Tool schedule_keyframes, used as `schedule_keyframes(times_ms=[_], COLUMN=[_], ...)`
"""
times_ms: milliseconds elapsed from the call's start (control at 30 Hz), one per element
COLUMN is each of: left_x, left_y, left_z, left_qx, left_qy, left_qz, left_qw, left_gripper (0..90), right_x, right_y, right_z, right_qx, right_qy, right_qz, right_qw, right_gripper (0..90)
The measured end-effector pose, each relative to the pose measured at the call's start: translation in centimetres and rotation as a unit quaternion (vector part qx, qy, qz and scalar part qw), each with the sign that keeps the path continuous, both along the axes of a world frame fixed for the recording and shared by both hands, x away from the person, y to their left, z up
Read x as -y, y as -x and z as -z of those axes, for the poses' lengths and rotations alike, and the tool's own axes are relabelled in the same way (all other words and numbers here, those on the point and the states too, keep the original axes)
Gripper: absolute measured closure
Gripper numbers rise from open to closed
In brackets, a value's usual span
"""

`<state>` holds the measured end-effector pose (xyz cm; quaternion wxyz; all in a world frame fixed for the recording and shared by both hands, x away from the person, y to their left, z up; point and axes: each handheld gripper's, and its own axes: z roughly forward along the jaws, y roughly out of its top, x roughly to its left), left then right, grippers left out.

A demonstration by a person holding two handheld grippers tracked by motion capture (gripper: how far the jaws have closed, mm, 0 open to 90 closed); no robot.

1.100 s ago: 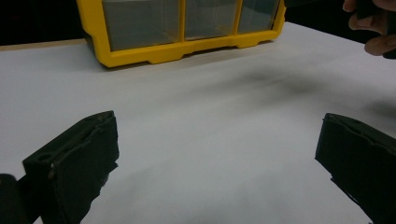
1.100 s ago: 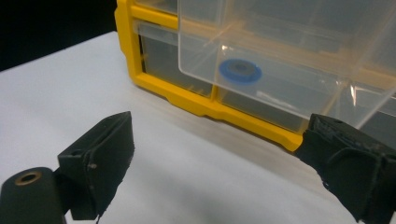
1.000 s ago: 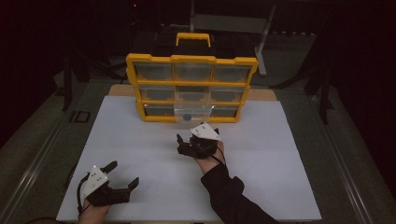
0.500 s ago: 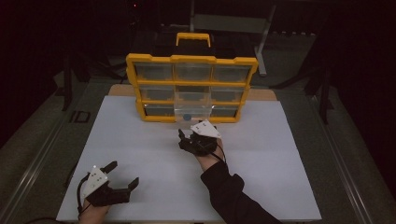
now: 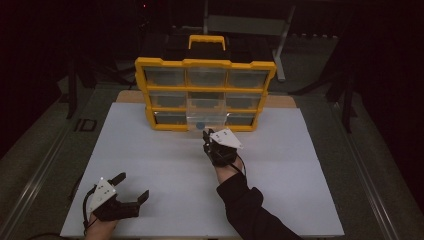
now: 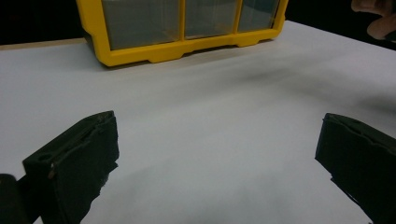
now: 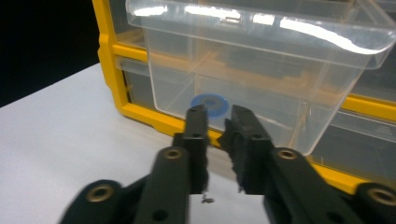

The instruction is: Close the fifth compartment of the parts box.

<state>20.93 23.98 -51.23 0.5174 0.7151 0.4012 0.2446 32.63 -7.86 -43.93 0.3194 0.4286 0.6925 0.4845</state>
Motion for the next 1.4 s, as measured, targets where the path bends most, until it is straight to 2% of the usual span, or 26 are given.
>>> schedule_keyframes(times_ms=[67, 167, 467, 600, 900, 1400], left_x=[0.0, 0.0, 0.0, 0.0, 0.0, 0.0], left_y=[0.0, 0.0, 0.0, 0.0, 0.0, 0.0], left_z=[0.0, 0.0, 0.0, 0.0, 0.0, 0.0], left_qx=[0.0, 0.0, 0.001, 0.001, 0.001, 0.002], left_qy=[0.0, 0.0, 0.0, -0.001, -0.001, 0.003], left_qz=[-0.001, -0.001, 0.001, 0.001, 0.001, -0.001], left_qw=[1.0, 1.0, 1.0, 1.0, 1.0, 1.0], left_gripper=[0.0, 0.0, 0.0, 0.0, 0.0, 0.0], right_x=[0.1, 0.1, 0.3, 0.4, 0.2, 0.2], right_y=[0.0, 0.1, -0.1, -0.4, -1.0, -1.8], right_z=[-0.2, -0.3, -0.5, -0.6, -0.6, -0.2], right_qx=[0.002, 0.004, 0.007, 0.001, 0.011, -0.011], right_qy=[0.0, 0.004, 0.011, 0.013, 0.047, 0.051], right_qz=[0.0, 0.0, 0.0, 0.002, -0.002, 0.005], right_qw=[1.0, 1.0, 0.9999, 0.9999, 0.9989, 0.9986], right_gripper=[87.5, 89.7, 90.0, 90.0, 90.0, 90.0])
